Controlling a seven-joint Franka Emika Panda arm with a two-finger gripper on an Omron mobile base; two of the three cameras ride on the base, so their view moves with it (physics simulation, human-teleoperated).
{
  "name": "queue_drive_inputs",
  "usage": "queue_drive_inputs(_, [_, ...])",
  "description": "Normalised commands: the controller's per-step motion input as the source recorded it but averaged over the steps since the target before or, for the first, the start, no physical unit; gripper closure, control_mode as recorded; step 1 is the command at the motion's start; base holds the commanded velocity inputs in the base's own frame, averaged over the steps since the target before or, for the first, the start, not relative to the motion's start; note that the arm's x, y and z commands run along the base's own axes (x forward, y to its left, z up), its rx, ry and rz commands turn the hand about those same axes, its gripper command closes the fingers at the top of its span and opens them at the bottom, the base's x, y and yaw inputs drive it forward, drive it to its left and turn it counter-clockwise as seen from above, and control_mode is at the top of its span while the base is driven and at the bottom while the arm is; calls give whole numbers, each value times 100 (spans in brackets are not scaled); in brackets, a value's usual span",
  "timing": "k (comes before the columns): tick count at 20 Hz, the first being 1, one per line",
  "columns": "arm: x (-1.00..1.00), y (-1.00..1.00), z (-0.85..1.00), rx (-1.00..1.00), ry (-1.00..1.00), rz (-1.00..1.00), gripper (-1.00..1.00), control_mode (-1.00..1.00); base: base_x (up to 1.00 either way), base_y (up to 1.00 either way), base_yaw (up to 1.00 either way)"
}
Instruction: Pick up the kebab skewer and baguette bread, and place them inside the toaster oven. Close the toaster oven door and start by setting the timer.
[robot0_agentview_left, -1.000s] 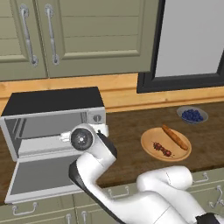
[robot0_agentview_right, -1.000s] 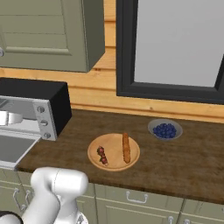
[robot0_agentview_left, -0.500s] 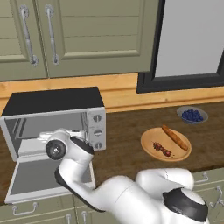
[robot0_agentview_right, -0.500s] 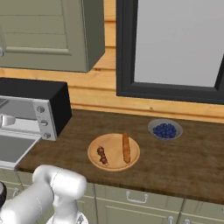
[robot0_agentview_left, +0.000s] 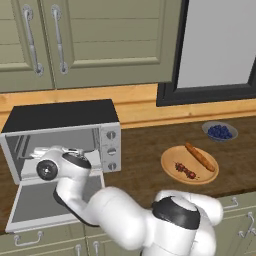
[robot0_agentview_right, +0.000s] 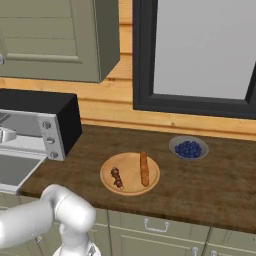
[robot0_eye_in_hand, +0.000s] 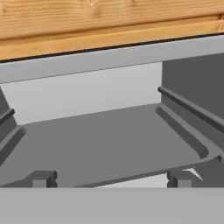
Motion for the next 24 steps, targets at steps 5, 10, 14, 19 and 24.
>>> queue_drive_inputs(5, [45, 11, -15, 0, -5, 0, -100, -100, 0, 0, 0])
queue_drive_inputs(10, [35, 1, -40, 0, 0, 0, -100, -100, 0, 0, 0])
queue_drive_inputs(14, [36, 3, -36, 0, 0, 0, -100, -100, 0, 0, 0])
queue_drive_inputs(19, [23, 4, -26, 0, 0, 0, -100, -100, 0, 0, 0])
queue_drive_inputs(24, [4, 7, -27, -1, 0, 0, -100, -100, 0, 0, 0])
